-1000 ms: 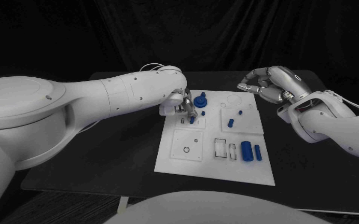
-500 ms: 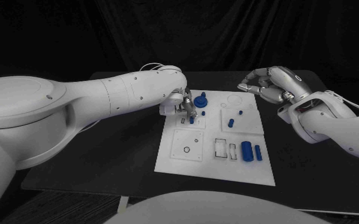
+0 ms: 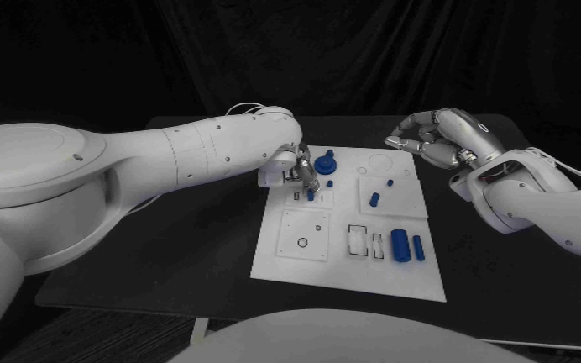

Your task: Assemble the parts on the task board

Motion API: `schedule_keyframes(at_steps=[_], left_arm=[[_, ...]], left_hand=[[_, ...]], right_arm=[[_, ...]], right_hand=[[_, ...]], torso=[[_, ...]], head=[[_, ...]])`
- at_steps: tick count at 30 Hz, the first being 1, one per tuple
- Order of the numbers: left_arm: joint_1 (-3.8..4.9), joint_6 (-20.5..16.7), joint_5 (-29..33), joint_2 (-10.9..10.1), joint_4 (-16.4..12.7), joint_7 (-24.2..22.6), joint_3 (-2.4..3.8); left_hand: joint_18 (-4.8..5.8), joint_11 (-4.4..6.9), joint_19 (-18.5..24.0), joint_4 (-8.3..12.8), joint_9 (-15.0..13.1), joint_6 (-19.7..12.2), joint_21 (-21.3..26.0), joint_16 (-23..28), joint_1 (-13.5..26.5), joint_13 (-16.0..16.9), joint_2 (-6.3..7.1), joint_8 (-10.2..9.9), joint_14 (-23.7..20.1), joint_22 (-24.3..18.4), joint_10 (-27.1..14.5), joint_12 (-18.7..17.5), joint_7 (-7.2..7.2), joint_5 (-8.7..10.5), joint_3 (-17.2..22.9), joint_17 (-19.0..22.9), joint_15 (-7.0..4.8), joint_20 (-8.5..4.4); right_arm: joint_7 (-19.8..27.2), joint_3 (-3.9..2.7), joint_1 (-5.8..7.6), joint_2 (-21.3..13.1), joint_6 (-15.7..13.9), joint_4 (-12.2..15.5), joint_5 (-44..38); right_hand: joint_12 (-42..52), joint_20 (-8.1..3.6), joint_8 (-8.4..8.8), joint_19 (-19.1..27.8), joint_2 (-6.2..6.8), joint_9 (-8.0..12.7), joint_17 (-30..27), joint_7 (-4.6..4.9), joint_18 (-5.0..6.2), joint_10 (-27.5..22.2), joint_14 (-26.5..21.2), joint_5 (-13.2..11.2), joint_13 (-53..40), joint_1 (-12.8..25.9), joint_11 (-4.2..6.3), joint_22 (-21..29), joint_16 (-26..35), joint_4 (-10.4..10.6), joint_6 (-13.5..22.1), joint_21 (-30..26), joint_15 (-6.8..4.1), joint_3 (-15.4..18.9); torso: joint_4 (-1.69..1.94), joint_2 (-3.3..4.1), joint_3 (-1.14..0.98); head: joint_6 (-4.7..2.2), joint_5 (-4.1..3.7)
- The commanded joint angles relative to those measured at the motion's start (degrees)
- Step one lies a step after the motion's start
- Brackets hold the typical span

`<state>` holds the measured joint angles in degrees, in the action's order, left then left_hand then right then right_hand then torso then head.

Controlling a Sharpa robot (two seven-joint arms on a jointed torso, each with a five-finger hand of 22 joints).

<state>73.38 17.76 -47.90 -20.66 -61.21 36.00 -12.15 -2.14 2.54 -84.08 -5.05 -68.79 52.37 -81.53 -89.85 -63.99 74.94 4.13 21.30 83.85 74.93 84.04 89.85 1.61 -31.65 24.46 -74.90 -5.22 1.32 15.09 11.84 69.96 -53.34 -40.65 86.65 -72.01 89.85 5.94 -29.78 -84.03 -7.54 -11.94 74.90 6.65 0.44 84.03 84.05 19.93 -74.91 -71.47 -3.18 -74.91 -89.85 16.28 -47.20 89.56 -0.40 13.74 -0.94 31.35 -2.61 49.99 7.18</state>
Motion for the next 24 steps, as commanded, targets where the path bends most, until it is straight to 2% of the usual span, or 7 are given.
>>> schedule_keyframes(at_steps=[1, 12, 24], left_arm=[[-0.1, -0.91, 0.49, 0.03, -0.23, -1.6, 0.05], [-0.1, -1.84, 0.49, -0.24, -0.7, -2.26, 0.05], [-0.11, -4.69, 0.49, -1.27, -2.36, -3.0, 0.05]], left_hand=[[-0.24, 0.18, -0.99, 7.01, -0.12, 0.02, 0.2, -0.15, 0.15, 15.06, 0.56, 0.35, 6.15, 9.06, 5.96, 0.15, 0.03, 0.39, 7.45, -15.1, -0.31, -0.43], [-0.23, -0.2, -1.03, 9.26, -0.03, 1.25, 0.21, -0.15, 0.37, 15.06, 0.65, 0.27, 6.15, 9.22, 5.96, 0.15, 0.6, 0.42, 10.4, -15.1, -0.07, -0.25], [-0.25, -0.48, -0.97, 10.14, 0.36, 1.42, 0.34, -0.15, 0.02, 15.06, 0.21, -0.22, 6.15, 9.21, 5.96, 0.15, 0.99, 1.08, 11.4, -15.1, 0.13, -0.09]], right_arm=[[-1.16, -0.04, -0.15, -0.04, 0.3, 0.07, -0.12], [-1.41, -0.04, -0.2, -0.02, 0.49, 0.04, -0.12], [-1.61, -0.04, -0.2, -0.19, 0.52, 0.12, -0.12]], right_hand=[[0.15, -0.33, 0.2, -5.45, -0.6, 0.08, 15.1, -0.06, -0.22, 5.97, 5.95, 0.36, -15.09, -0.2, 0.53, -14.8, -0.15, 0.18, -0.33, -0.2, -0.35, 0.12], [0.15, -0.33, 0.22, -5.34, -0.64, 0.09, 15.1, -0.07, -0.18, 5.97, 5.95, 0.39, -15.09, -0.21, 0.53, -14.74, -0.15, 0.18, -0.32, -0.33, -0.35, 0.12], [0.15, -0.33, 0.25, -5.22, -0.67, 0.11, 15.1, -0.06, -0.12, 5.97, 5.95, 0.41, -15.09, -0.21, 0.53, -14.67, -0.15, 0.18, -0.31, -0.48, -0.35, 0.14]], torso=[[0.01, 0.0, -0.02], [-0.01, 0.02, -0.02], [-0.06, 0.03, -0.05]], head=[[0.01, 0.07], [0.01, 0.16], [0.01, 0.5]])
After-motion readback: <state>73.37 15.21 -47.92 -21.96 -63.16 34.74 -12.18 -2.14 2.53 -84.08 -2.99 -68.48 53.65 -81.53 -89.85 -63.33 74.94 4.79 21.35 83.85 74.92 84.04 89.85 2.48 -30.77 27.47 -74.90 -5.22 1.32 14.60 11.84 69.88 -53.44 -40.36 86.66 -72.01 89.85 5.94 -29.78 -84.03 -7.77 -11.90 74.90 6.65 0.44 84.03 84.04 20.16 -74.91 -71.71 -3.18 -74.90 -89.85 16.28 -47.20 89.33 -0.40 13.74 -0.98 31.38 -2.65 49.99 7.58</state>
